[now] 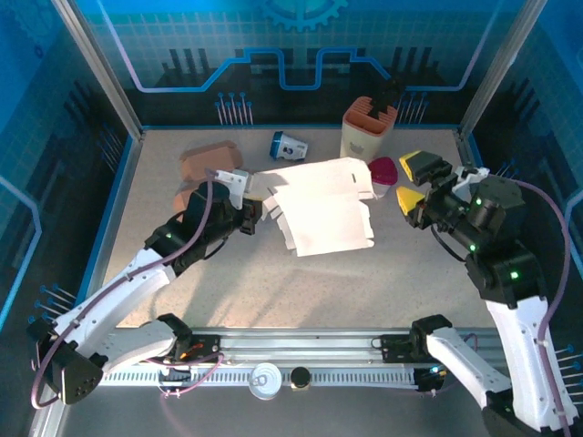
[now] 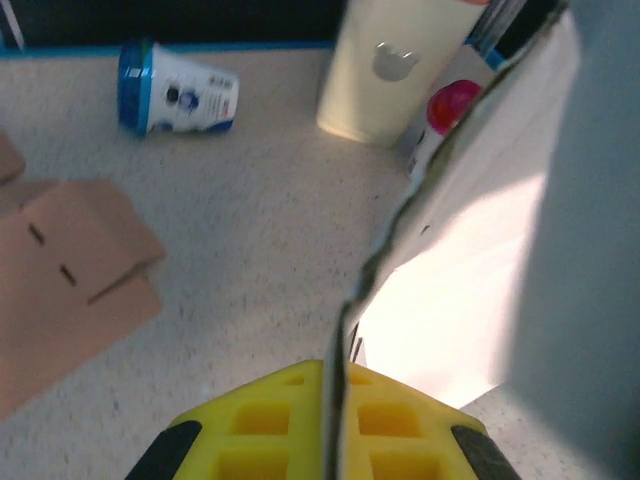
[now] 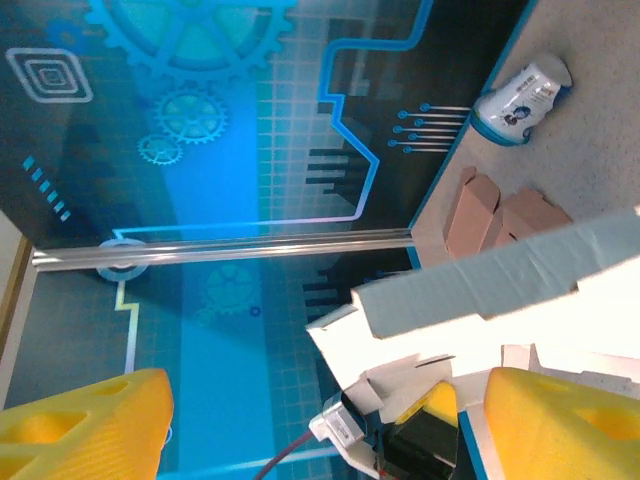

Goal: Fold the paper box

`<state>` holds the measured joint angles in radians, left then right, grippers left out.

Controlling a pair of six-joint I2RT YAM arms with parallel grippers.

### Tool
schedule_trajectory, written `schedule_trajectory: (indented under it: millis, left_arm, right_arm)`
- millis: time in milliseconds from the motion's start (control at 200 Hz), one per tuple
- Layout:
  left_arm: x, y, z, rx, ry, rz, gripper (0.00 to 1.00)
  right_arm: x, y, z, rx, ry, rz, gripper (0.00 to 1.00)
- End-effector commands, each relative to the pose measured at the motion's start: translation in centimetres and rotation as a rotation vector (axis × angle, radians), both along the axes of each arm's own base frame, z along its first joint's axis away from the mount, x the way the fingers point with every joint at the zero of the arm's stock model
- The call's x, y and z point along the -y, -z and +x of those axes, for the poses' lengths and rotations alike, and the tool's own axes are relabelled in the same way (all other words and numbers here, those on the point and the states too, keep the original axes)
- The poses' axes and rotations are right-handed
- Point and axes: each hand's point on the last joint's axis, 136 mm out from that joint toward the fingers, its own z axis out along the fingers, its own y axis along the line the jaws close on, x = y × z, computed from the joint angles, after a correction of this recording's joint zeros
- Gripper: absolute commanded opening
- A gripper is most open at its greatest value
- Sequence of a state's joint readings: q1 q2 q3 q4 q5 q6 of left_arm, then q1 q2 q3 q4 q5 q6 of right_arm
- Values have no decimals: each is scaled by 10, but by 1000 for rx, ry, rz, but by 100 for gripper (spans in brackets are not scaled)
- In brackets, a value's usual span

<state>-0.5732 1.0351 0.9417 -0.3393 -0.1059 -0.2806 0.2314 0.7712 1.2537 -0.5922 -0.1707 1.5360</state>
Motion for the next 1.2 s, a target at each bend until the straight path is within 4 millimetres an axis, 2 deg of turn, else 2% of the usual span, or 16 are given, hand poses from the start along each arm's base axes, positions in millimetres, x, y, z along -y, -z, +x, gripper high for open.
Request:
schedule_trajectory:
  millis: [0, 170, 355, 455, 570, 770, 930, 1090, 1196]
  left_arm:
    - [-17, 22, -12, -195, -131, -7, 0]
    - [-20, 37, -16, -225, -158, 60, 0]
    - [-8, 55, -16, -185, -166, 114, 0]
    - [3, 62, -16, -143, -148, 129, 0]
    - [12, 74, -17, -145, -127, 147, 0]
    - [21, 76, -20, -83, -96, 190, 0]
    - [28, 79, -24, -56, -57, 228, 0]
    - [29, 85, -28, -54, -40, 276, 0]
    - [30, 86, -30, -50, -31, 282, 0]
  right_arm:
    - [1, 36, -1, -98, 6, -116, 81]
    - [-18, 56, -6, -100, -18, -226, 79]
    - [-63, 88, -1, -128, -103, -303, 75]
    - [-83, 99, 5, -137, -129, -324, 73]
    - [-100, 99, 15, -129, -138, -325, 73]
    - [-126, 112, 31, -209, -130, -279, 73]
    - [-151, 121, 55, -213, -137, -221, 73]
    - [-165, 123, 75, -212, -161, -228, 74]
    - [-167, 130, 82, -217, -165, -228, 74]
